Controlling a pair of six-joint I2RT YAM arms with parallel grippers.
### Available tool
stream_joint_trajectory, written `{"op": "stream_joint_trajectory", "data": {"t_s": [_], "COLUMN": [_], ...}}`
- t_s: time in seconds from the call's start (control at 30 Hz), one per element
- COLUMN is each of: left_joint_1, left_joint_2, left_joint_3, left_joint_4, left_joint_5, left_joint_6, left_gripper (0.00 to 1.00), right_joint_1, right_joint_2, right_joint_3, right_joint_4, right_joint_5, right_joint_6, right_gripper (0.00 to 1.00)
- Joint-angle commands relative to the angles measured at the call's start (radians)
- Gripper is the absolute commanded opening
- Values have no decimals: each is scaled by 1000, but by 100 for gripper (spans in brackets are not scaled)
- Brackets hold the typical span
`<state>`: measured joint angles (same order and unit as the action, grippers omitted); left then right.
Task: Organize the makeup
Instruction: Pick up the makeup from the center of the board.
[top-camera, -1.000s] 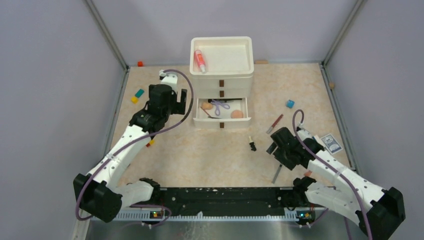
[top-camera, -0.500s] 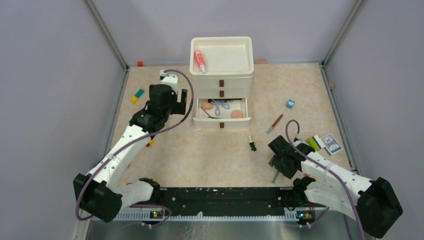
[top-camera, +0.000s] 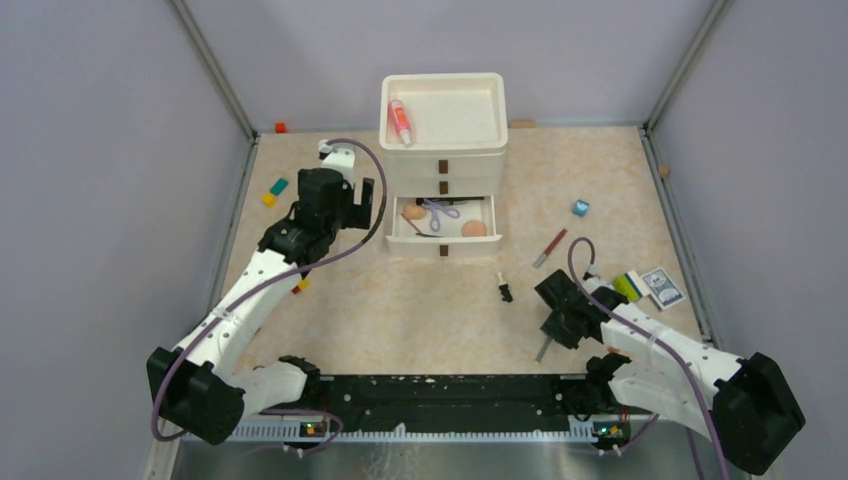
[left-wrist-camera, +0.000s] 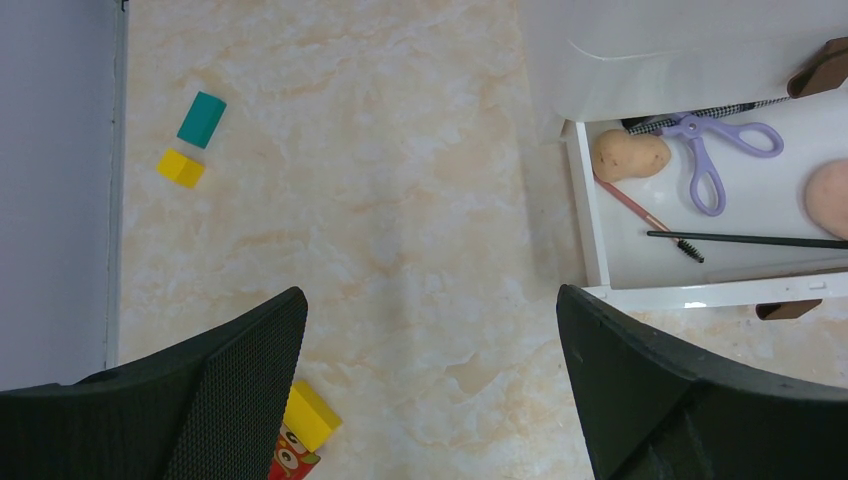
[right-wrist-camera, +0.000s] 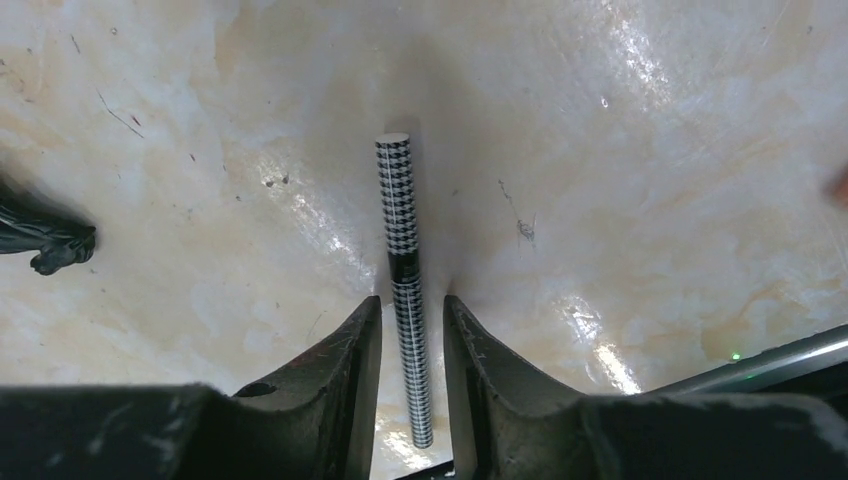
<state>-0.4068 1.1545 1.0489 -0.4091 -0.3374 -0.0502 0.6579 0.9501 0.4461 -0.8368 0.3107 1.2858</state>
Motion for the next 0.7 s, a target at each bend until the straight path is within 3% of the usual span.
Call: {"op": "stream_joint_trajectory", "data": {"t_s": [0.0,0.27,0.43,0.53,0.67], "left_joint_1": [5,7,10,14,18], "left_joint_2": [-7,-15,-16,-17,-18], "left_joint_3": [-7,-6,-6,-6,-6], "left_joint_4": [46,44,44,43,44], "left_joint_5": [8,2,-2,-1,-4], "left_joint_6": [-6,-4,-4,-4,-4], "left_gripper": [99,99,99,99,99], "right_joint_1": [-3,-3,-3,-2,-3], "right_joint_2": [43,117,88,63,59], "right_joint_3": [-20,16,100,190,250], "right_joint_4": [35,29,31,141,562], "right_joint_5": [-10,-1,96,165,68], "right_joint_6": [-39,-92,-153,-272,-618], "right_gripper": [27,10,0,0,0]}}
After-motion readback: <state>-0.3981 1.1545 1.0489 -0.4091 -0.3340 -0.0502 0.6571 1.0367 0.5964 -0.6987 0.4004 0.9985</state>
